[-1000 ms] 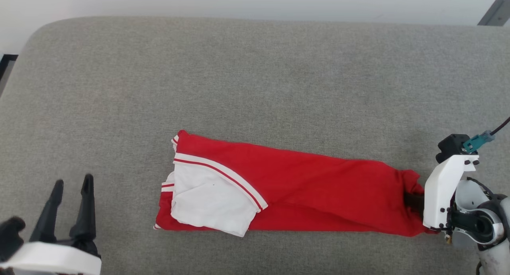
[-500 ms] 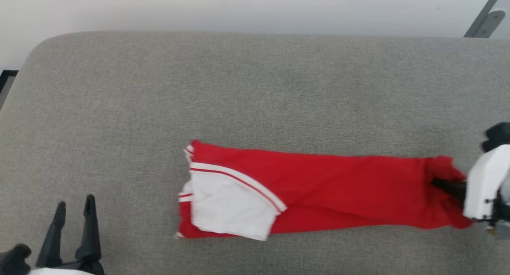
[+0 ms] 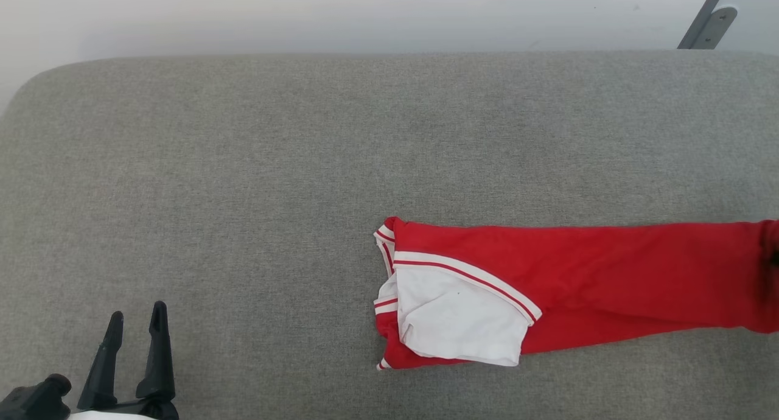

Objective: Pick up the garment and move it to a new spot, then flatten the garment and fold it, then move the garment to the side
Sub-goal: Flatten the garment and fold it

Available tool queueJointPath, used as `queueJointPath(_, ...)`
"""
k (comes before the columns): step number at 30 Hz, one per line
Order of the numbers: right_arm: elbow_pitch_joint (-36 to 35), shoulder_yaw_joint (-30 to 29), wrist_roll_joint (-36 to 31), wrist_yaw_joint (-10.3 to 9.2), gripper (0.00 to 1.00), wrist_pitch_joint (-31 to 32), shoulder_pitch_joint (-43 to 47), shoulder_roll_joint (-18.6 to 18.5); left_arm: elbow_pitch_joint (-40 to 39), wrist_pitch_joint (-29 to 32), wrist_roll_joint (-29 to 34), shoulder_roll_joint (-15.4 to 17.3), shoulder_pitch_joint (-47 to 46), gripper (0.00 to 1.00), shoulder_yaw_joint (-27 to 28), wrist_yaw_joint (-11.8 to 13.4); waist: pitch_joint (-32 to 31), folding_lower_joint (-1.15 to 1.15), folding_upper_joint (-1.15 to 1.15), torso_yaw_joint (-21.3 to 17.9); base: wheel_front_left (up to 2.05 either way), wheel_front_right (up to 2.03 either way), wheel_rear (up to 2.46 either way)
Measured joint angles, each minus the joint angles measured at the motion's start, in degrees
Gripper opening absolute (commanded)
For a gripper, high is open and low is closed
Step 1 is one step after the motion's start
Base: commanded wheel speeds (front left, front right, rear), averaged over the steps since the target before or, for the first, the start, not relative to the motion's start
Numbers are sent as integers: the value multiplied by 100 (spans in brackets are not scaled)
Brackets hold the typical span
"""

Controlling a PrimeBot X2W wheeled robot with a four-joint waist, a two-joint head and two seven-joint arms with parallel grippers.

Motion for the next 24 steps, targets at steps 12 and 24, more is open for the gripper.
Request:
queueJointPath(12, -1407, 497, 164, 0, 0, 385, 381, 608, -68, 0, -64, 64, -2, 100, -54, 0, -11, 0, 0, 25, 0, 0, 0)
queueJointPath(24, -1538, 2045, 191, 0, 0, 132, -16, 1224, -62, 0, -93, 100, -126, 100, -278, 0, 28, 0, 0, 328, 0, 0, 0)
